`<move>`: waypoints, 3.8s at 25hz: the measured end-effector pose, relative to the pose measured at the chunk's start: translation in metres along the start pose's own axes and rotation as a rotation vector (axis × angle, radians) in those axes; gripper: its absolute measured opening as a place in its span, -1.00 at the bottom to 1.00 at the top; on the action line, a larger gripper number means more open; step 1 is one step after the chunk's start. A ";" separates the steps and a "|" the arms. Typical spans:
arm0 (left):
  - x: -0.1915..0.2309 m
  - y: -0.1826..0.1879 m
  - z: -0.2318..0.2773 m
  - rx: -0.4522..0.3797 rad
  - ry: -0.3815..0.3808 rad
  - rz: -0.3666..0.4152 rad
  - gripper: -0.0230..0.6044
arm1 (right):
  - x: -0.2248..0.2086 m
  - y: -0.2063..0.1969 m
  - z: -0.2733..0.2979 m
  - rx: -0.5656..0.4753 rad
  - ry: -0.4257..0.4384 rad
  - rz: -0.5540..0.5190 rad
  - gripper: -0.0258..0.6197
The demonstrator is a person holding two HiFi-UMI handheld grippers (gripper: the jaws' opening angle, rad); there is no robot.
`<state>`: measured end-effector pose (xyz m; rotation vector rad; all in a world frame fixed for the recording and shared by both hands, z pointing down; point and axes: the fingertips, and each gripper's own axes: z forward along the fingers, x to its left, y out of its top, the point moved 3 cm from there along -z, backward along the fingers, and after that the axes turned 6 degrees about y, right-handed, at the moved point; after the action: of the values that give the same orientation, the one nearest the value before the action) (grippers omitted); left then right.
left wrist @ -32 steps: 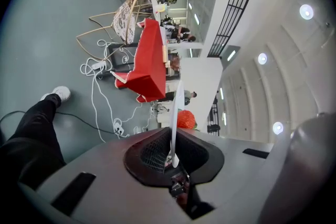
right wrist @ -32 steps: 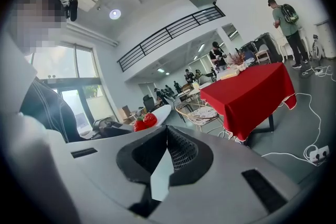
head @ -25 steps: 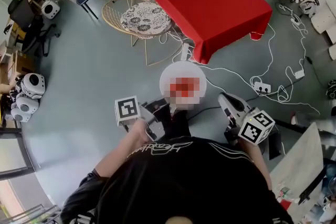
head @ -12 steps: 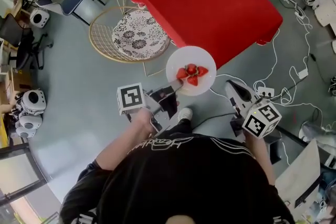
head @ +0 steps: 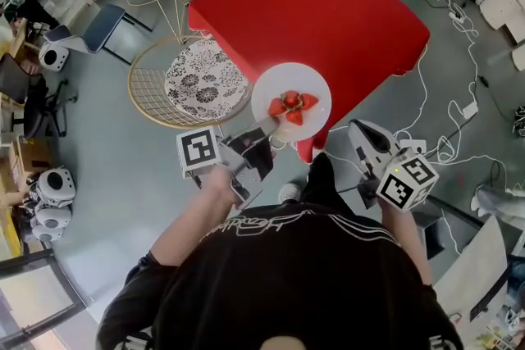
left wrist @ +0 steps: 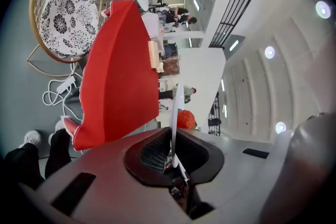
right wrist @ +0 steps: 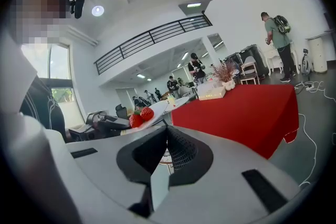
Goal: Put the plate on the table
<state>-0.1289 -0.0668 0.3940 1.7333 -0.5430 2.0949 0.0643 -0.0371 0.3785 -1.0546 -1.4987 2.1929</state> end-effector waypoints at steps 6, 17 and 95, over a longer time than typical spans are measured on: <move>-0.006 0.010 0.030 -0.012 0.010 0.007 -0.85 | -0.032 0.014 0.010 -0.002 0.031 -0.001 -0.90; -0.006 0.034 0.069 -0.036 0.056 -0.016 -0.85 | -0.084 0.035 0.038 0.020 0.073 0.034 -0.90; 0.130 0.184 0.291 -0.026 0.255 -0.111 -0.55 | -0.270 0.089 0.111 0.103 0.146 0.191 -0.90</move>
<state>-0.0007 -0.3683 0.5604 1.4183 -0.3882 2.1749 0.1879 -0.3110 0.4306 -1.3401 -1.2545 2.2350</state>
